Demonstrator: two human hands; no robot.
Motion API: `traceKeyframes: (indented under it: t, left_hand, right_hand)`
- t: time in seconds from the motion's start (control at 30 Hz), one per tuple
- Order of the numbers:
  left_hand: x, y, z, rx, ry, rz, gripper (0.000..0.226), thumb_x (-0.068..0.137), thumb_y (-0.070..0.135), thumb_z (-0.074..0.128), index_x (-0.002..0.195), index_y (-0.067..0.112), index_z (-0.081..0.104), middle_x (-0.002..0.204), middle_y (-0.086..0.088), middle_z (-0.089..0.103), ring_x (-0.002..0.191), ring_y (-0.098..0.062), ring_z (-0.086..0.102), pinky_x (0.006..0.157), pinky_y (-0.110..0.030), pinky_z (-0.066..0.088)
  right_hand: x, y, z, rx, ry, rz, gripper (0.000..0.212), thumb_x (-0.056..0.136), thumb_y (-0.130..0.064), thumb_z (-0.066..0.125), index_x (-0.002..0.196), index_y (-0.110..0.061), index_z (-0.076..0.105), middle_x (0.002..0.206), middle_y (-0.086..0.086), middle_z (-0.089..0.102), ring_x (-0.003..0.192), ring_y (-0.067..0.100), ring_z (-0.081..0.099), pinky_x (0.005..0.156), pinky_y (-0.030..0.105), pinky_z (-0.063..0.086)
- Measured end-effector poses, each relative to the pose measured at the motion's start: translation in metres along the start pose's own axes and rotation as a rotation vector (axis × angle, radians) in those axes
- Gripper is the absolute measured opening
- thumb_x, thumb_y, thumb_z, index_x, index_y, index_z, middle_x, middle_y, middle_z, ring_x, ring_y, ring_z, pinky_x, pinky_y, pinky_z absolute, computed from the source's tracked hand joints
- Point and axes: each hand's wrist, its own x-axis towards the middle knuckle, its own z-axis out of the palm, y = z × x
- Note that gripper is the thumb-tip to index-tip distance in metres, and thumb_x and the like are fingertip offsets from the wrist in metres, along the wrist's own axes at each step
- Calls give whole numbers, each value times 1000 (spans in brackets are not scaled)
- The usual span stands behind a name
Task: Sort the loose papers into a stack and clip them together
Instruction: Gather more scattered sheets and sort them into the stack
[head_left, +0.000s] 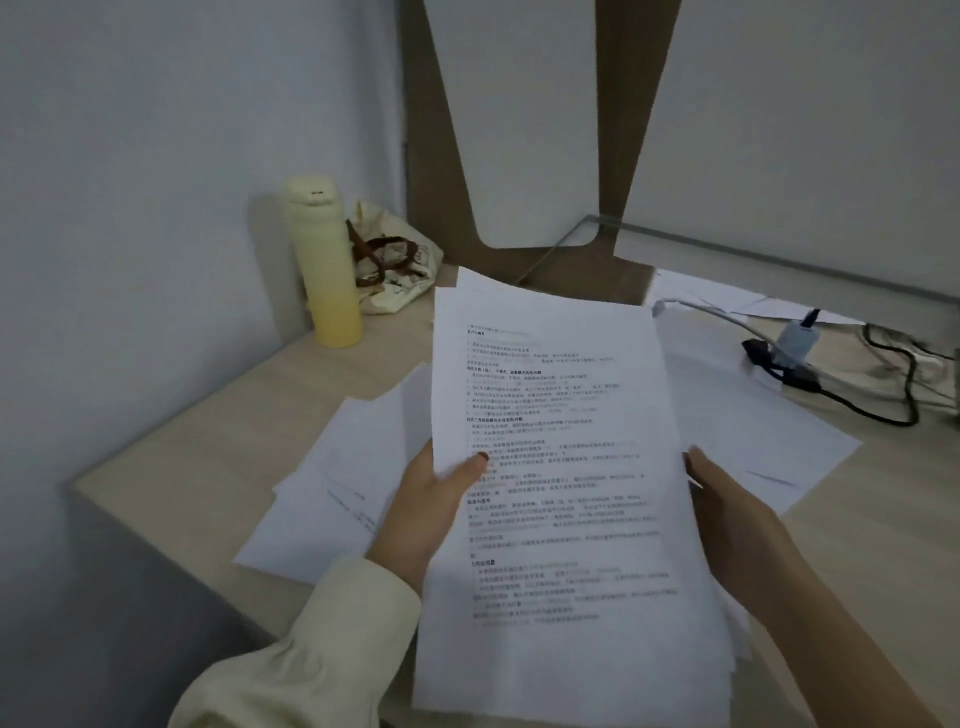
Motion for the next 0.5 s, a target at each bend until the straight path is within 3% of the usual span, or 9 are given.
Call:
traceKeyframes:
  t: [0.1,0.2,0.23,0.33,0.37,0.43,0.5]
  left_hand:
    - [-5,6,-41,-4,138,16,24,89,12,56,108,27,59,114,-1,66,103,-20,63,95,-39,47]
    - [-11,8,-84,-28,286,19,24,88,8,57,109,20,62,113,-8,66,103,-28,62,97,-45,46]
    - [-13,8,-96,-42,312,18,22,89,8,56,105,20,63,110,-7,67,100,-28,63,94,-45,47]
    - [-21,4,-125,-59,377,30,24,89,8,56,110,18,62,101,1,68,93,-23,64,86,-38,48]
    - [-24,2,-133,-55,405,35,27,88,8,56,114,16,60,99,3,67,92,-21,64,83,-37,48]
    - [-29,-2,-145,-52,437,43,29,88,7,56,116,15,58,98,5,66,91,-19,63,84,-37,48]
    - [-34,-4,-155,-43,457,44,31,88,7,55,118,15,57,104,2,66,97,-23,62,94,-43,45]
  right_hand:
    - [16,10,29,-412,-35,-158,25,95,-17,46,100,-19,70,100,-1,74,91,15,70,79,23,52]
    - [24,19,66,-837,-134,-280,21,95,-20,48,100,-31,64,101,-18,66,94,5,63,80,13,45]
    - [26,23,76,-950,-184,-304,21,95,-24,48,110,-29,61,108,-15,62,100,6,59,82,15,44]
    - [33,42,94,-1327,-366,-463,54,85,-36,50,136,-16,43,132,7,51,121,22,49,105,34,38]
    - [33,46,98,-1470,-391,-501,65,83,-37,54,141,-15,34,140,13,44,129,27,42,110,35,32]
    - [28,46,106,-1626,-343,-447,76,84,-38,60,146,-18,21,150,10,29,138,25,28,110,32,28]
    - [24,44,113,-1629,-304,-419,73,86,-41,56,145,-22,19,150,6,29,137,20,28,106,30,32]
